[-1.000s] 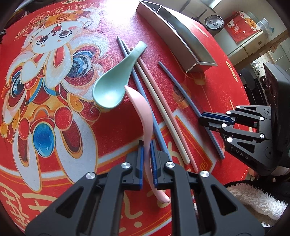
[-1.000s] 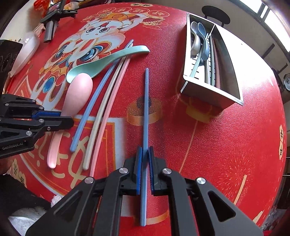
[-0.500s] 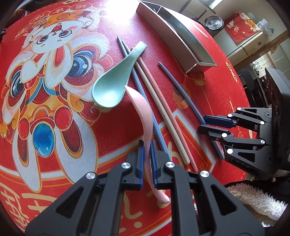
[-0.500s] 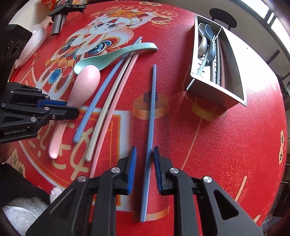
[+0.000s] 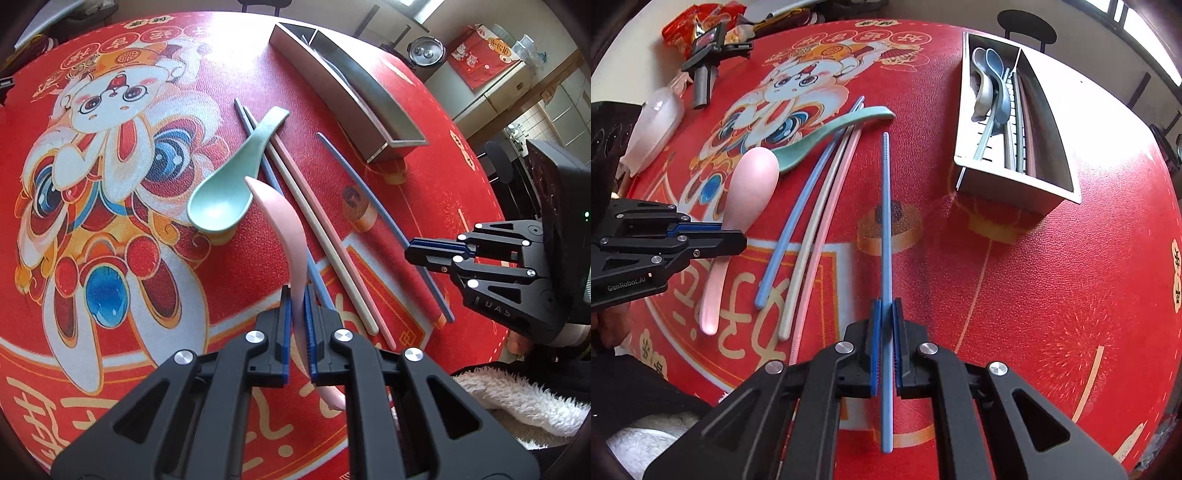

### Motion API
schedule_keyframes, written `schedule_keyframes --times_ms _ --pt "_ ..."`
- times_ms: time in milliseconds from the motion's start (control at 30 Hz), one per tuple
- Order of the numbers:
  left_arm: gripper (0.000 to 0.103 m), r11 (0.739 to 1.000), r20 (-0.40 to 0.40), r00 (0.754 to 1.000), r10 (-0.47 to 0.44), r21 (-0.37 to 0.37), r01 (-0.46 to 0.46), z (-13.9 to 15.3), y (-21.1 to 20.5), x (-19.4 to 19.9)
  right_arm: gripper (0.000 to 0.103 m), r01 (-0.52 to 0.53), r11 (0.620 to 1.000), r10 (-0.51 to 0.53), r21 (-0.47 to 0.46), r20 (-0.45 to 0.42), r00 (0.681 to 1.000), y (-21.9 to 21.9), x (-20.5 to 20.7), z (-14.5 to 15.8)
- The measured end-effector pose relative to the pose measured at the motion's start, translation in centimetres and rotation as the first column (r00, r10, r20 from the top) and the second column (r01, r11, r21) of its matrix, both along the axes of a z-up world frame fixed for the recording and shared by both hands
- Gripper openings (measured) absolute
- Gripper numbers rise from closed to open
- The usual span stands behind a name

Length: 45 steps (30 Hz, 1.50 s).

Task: Organize utensils
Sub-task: 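Lift the pink spoon and blue chopstick and carry both over the steel tray, then lower the spoon and chopstick into the steel tray and open both tools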

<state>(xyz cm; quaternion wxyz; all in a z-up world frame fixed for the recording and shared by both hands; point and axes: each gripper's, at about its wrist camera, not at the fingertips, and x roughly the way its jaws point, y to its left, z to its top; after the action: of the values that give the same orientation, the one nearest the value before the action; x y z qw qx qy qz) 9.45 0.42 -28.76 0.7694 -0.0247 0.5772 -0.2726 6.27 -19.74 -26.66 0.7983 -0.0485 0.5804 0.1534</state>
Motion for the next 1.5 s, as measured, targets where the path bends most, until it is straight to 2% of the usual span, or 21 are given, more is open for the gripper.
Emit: schedule_keyframes --times_ms 300,500,700,967,1167,1367,1500 --pt "0.011 0.997 0.053 0.997 0.059 -0.060 -0.056 3.2 1.6 0.6 0.006 0.044 0.996 -0.049 0.083 0.056 0.997 -0.9 0.9 2.4" --pt "0.011 0.997 0.077 0.996 0.039 -0.066 -0.034 5.0 0.8 1.7 0.006 0.116 0.984 -0.126 0.137 0.068 0.990 -2.6 2.3 3.4" --pt "0.011 0.998 0.089 0.996 0.002 -0.062 0.003 6.2 -1.7 3.9 0.006 0.186 0.971 -0.200 0.150 0.083 0.976 -5.0 4.0 4.1" --pt "0.011 0.996 0.078 0.996 -0.031 -0.080 0.037 6.8 -6.3 9.2 0.006 0.250 0.955 -0.268 0.157 0.105 0.958 -7.8 7.9 5.0" --pt "0.011 0.996 0.064 0.998 -0.027 -0.085 0.032 6.9 -10.4 14.8 0.006 0.245 0.957 -0.265 0.157 0.120 0.957 -8.3 12.0 5.2" --pt "0.011 0.998 0.050 0.999 -0.014 -0.059 0.017 6.4 -13.6 19.9 0.006 0.254 0.956 -0.271 0.145 0.114 0.956 -8.8 15.7 4.4" --pt "0.011 1.000 0.037 0.999 -0.015 -0.014 0.015 5.4 -14.9 22.0 0.006 0.267 0.952 -0.283 0.148 0.100 0.954 -9.2 17.1 3.8"
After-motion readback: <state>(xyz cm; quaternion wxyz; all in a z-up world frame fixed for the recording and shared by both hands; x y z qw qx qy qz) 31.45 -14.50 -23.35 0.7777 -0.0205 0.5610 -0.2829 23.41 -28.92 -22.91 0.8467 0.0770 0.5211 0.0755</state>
